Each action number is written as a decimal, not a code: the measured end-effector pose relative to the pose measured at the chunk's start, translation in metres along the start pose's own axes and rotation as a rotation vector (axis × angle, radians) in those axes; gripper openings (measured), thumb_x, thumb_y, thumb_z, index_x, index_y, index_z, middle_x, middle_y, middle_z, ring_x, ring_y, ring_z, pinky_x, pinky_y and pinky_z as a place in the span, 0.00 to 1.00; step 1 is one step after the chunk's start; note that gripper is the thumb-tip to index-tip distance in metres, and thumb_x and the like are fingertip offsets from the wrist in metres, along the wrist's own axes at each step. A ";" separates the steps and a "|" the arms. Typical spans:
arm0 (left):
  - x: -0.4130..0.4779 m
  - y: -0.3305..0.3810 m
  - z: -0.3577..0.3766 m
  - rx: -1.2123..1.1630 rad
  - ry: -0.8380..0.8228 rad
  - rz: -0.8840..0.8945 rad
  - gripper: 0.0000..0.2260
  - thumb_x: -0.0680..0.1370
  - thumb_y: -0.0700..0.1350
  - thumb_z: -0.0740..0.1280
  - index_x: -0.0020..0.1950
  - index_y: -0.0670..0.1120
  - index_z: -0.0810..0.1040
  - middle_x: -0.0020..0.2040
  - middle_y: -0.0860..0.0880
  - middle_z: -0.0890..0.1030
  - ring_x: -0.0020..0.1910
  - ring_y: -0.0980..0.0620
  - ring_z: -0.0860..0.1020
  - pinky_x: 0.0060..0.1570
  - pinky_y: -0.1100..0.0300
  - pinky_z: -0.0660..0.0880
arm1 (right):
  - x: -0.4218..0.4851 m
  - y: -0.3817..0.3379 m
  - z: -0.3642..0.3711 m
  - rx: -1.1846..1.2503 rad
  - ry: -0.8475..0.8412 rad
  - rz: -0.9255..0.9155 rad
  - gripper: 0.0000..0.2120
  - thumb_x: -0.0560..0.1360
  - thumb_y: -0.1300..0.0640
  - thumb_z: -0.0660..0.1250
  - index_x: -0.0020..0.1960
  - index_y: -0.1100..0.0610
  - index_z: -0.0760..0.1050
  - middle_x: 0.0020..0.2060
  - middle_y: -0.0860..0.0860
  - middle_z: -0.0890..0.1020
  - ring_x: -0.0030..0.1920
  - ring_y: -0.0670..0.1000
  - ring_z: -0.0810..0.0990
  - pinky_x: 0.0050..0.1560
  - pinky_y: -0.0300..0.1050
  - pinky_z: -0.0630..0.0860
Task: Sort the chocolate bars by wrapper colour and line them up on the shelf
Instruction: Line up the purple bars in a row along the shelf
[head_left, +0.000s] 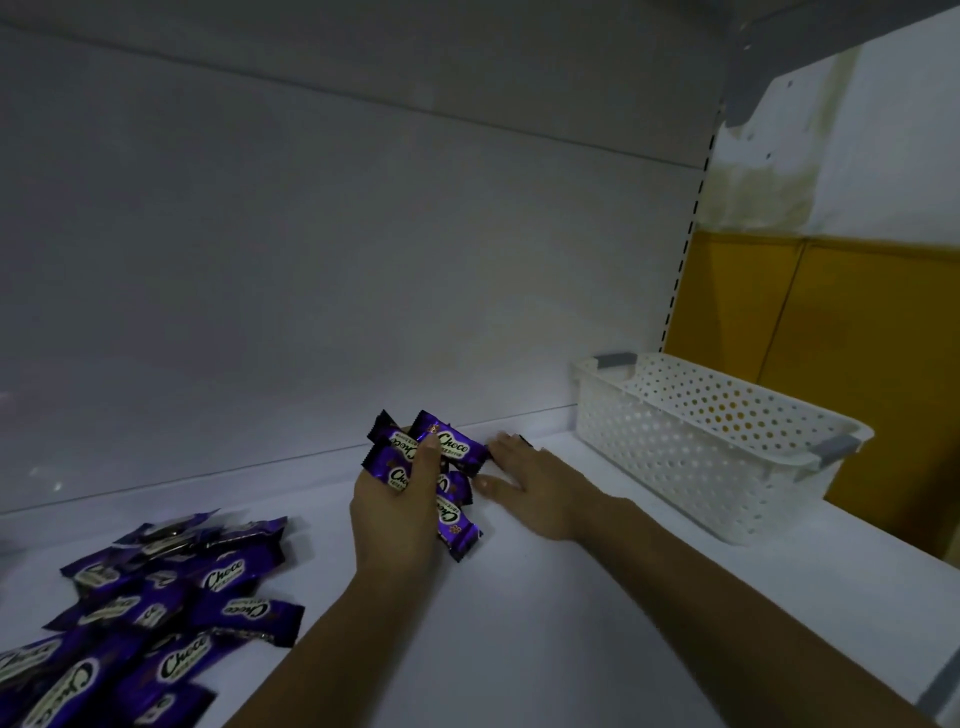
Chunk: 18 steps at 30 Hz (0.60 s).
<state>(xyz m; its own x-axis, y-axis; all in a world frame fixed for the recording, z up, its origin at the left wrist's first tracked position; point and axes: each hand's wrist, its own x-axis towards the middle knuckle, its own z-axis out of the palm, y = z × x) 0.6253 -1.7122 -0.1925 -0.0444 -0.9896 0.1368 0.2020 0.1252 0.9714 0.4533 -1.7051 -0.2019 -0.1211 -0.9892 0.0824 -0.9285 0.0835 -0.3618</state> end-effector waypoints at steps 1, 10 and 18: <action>0.000 0.001 0.000 -0.005 -0.005 0.001 0.07 0.77 0.49 0.67 0.45 0.46 0.77 0.41 0.46 0.82 0.37 0.52 0.80 0.33 0.62 0.71 | -0.001 0.002 0.003 0.052 0.060 -0.012 0.34 0.78 0.39 0.55 0.78 0.54 0.50 0.77 0.49 0.52 0.76 0.46 0.49 0.74 0.42 0.47; 0.003 0.001 0.001 0.022 0.009 0.028 0.07 0.77 0.50 0.68 0.41 0.48 0.77 0.38 0.48 0.82 0.38 0.50 0.81 0.37 0.58 0.74 | 0.002 0.012 0.007 0.046 0.166 -0.074 0.25 0.78 0.43 0.60 0.71 0.55 0.67 0.68 0.50 0.71 0.67 0.49 0.68 0.62 0.37 0.60; 0.002 0.000 0.001 0.099 -0.052 0.050 0.09 0.77 0.49 0.68 0.41 0.45 0.79 0.34 0.48 0.81 0.34 0.50 0.79 0.37 0.58 0.72 | -0.021 -0.010 -0.013 0.720 0.327 -0.086 0.12 0.74 0.42 0.62 0.49 0.47 0.79 0.45 0.45 0.83 0.47 0.41 0.80 0.48 0.33 0.73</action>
<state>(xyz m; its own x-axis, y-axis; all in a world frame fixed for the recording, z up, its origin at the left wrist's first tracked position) 0.6241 -1.7144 -0.1919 -0.0876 -0.9773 0.1930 0.1075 0.1834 0.9771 0.4606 -1.6837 -0.1877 -0.2594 -0.8940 0.3653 -0.4974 -0.2006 -0.8440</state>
